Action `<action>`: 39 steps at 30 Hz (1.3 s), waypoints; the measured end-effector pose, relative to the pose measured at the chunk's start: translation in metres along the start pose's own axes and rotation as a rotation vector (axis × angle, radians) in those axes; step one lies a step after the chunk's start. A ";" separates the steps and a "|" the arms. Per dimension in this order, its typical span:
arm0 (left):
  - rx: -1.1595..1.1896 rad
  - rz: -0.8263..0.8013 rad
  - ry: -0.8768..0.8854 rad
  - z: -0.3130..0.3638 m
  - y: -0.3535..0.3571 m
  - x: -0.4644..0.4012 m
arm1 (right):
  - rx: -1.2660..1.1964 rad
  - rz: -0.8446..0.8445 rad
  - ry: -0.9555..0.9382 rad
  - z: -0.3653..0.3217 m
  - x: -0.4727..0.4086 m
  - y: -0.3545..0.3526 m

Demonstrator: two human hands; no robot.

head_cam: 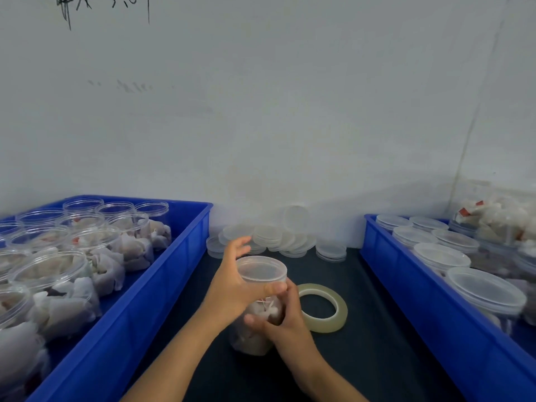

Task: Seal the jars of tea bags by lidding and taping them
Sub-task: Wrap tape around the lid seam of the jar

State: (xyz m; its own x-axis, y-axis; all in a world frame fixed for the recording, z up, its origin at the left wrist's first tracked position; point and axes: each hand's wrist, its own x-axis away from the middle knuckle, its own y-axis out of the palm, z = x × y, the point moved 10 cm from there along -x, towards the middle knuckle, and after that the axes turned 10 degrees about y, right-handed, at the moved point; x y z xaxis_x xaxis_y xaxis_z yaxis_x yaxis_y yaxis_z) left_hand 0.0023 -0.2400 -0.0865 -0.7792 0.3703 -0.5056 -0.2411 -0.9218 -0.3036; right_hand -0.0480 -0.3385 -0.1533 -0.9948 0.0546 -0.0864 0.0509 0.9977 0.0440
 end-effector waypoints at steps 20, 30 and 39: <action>0.277 0.030 -0.060 -0.026 0.009 0.026 | 0.167 0.134 -0.004 -0.032 0.015 -0.014; 0.303 0.020 0.082 0.073 0.048 -0.022 | 0.299 0.338 -0.021 -0.128 0.042 -0.078; 0.443 -0.056 0.202 0.173 0.143 -0.080 | 0.418 0.725 -0.127 -0.231 0.070 -0.192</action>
State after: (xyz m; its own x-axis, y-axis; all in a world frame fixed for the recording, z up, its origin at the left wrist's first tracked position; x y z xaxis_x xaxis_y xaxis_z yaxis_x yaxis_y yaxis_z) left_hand -0.0700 -0.4217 0.0507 -0.6411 0.3951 -0.6580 -0.5364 -0.8438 0.0160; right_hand -0.1481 -0.5357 0.0616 -0.6869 0.6657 -0.2917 0.7262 0.6450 -0.2381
